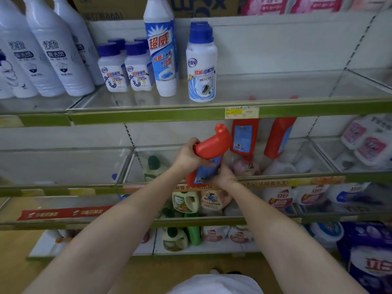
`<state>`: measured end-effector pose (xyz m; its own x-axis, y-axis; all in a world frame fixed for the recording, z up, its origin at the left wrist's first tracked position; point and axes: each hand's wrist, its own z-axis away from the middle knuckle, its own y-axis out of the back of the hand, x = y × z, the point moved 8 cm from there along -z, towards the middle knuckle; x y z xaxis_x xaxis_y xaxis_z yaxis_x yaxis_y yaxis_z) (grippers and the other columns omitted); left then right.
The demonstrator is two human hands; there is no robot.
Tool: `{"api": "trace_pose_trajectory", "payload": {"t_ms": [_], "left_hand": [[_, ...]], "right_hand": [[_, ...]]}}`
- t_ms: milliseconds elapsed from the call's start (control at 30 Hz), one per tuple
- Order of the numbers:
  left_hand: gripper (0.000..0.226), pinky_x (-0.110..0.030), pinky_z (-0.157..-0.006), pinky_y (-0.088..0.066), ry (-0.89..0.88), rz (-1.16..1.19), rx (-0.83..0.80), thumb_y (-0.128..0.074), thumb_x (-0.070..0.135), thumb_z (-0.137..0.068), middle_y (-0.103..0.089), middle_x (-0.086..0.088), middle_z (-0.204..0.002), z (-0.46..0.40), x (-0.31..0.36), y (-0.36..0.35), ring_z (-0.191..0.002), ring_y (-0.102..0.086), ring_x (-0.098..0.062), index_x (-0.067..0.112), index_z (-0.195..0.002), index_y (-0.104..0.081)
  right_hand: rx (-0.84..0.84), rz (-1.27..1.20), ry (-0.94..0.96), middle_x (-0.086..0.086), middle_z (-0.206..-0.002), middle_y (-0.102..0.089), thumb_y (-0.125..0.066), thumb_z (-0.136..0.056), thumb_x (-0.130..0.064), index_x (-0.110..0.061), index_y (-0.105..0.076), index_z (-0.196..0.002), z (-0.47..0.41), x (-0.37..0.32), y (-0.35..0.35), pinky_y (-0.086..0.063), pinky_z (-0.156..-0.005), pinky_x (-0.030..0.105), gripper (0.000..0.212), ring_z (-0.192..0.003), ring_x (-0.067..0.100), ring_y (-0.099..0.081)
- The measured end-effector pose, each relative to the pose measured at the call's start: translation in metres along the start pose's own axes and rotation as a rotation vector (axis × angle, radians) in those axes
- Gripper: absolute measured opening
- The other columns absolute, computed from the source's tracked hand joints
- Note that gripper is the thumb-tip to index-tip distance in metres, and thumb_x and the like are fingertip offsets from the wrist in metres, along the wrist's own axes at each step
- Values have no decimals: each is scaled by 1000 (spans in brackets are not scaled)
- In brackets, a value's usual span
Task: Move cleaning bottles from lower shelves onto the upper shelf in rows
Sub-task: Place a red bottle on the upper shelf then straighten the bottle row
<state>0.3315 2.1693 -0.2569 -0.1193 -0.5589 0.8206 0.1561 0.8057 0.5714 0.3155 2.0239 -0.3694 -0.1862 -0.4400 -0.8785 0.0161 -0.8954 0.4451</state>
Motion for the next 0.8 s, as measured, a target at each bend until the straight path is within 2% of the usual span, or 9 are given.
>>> {"api": "trace_pose_trajectory", "payload": {"t_ms": [100, 200, 300, 400, 467, 567, 667, 733, 800], "left_hand": [[64, -35, -76, -58, 46, 237, -1, -99, 27, -53, -68, 4, -98, 21, 0, 0, -88, -66, -15, 22, -102, -58], [65, -39, -82, -61, 133, 462, -36, -100, 27, -51, -73, 1, -101, 45, -9, -17, -90, -73, -18, 25, -103, -61], [65, -43, -82, -62, 235, 678, -83, -98, 18, -54, -77, -5, -100, 71, -25, -45, -90, -75, -22, 17, -109, -65], [76, -44, -78, -62, 393, 872, -165, -96, 16, -57, -77, -11, -103, 96, -49, -80, -92, -75, -28, 7, -124, -62], [82, -47, -80, -61, 482, 964, -233, -96, 21, -59, -74, -15, -111, 115, -63, -104, -99, -73, -33, 5, -130, -59], [89, -57, -92, -56, 555, 1028, -313, -97, 35, -61, -70, -18, -121, 142, -80, -131, -110, -69, -37, 6, -135, -57], [76, -52, -90, -58, 544, 991, -336, -93, 38, -66, -73, -18, -114, 166, -81, -142, -104, -71, -36, 3, -126, -62], [68, -50, -87, -59, 545, 955, -299, -88, 40, -73, -75, -17, -109, 174, -82, -145, -99, -73, -35, 2, -124, -64], [68, -47, -85, -60, 594, 954, -269, -79, 55, -78, -75, -16, -108, 181, -87, -150, -97, -73, -34, 3, -121, -67]], "right_hand": [[-100, -72, -43, -10, -121, -67, -101, -40, -33, -33, -53, -127, 38, -9, -3, -53, -98, 36, 100, -114, 12, -64], [-179, -114, -148, -5, -127, -63, -100, -54, -15, -29, -46, -129, 76, -4, -11, -51, -100, 39, 94, -117, 16, -59], [-185, -189, -199, -11, -114, -66, -94, -64, -5, -27, -52, -125, 122, 9, -10, -52, -89, 29, 77, -113, 14, -63], [-172, -232, -288, -7, -115, -73, -93, -65, -7, -27, -60, -120, 164, 34, -8, -57, -91, 33, 67, -106, 13, -69], [-163, -229, -343, -6, -115, -73, -94, -62, -14, -27, -55, -123, 187, 52, -4, -58, -92, 37, 74, -103, 13, -71], [-193, -242, -386, -7, -111, -74, -91, -66, -13, -31, -53, -124, 214, 71, -5, -59, -76, 29, 72, -97, 12, -73], [-235, -248, -409, -11, -107, -77, -91, -64, -13, -37, -58, -121, 230, 82, -14, -60, -82, 33, 70, -97, 12, -74], [-274, -277, -413, -8, -109, -77, -89, -67, -7, -31, -61, -123, 236, 88, -23, -60, -84, 34, 67, -99, 14, -74], [-268, -287, -409, -5, -108, -77, -87, -68, -1, -26, -63, -119, 240, 98, -27, -60, -83, 34, 61, -97, 14, -74]]}}
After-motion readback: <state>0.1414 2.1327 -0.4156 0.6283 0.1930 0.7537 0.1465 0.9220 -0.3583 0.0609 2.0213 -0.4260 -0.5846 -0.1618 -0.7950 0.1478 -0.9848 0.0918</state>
